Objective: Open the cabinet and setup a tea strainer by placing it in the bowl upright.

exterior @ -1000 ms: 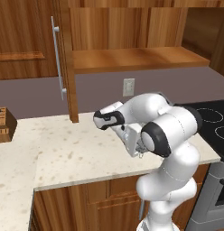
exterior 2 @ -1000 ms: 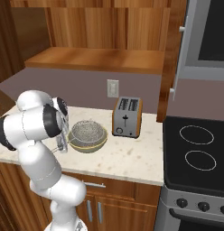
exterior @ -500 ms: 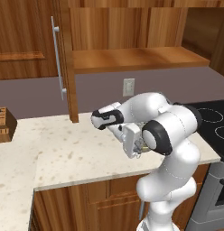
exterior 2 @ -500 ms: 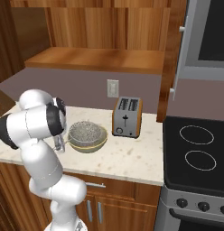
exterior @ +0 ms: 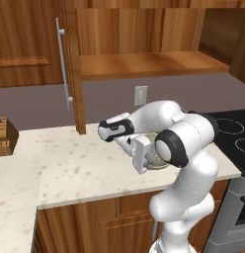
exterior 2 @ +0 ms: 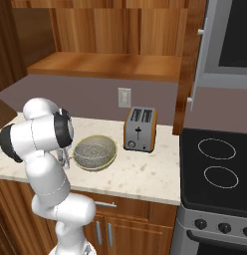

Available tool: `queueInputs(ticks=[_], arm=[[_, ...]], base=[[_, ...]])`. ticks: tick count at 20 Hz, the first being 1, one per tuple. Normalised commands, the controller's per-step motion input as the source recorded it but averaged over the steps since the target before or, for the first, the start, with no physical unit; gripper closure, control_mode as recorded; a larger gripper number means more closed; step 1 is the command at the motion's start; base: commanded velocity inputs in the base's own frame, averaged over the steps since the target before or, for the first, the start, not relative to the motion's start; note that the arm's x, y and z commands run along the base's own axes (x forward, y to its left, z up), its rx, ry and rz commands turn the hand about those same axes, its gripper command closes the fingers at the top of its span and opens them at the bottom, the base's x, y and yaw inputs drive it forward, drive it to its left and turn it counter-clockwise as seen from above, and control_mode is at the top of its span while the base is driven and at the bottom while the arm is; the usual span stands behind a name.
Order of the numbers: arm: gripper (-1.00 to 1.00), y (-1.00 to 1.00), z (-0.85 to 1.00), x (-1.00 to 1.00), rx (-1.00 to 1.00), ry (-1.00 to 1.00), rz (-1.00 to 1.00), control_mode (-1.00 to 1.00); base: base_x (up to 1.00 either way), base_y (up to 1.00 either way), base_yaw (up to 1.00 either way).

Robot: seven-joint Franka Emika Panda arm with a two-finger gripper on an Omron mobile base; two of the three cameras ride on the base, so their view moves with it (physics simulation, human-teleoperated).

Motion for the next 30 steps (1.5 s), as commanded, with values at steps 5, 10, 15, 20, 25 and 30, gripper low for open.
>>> queueInputs(ticks=[5,10,15,20,25,30], arm=[[-1.0,0.0,0.0,0.0,0.0,0.0,0.0,-1.0],[-1.0,0.0,0.0,0.0,0.0,0.0,0.0,-1.0],[-1.0,0.0,0.0,0.0,0.0,0.0,0.0,-1.0],[-1.0,0.0,0.0,0.0,0.0,0.0,0.0,-1.0],[-1.0,0.02,0.0,0.0,-0.01,0.0,0.0,-1.0],[-1.0,0.17,0.03,-0.13,-0.04,-0.09,0.0,-1.0]], base=[[0.0,0.0,0.0],[0.0,0.0,0.0],[0.0,0.0,0.0],[0.0,0.0,0.0],[0.0,0.0,0.0],[0.0,0.0,0.0]])
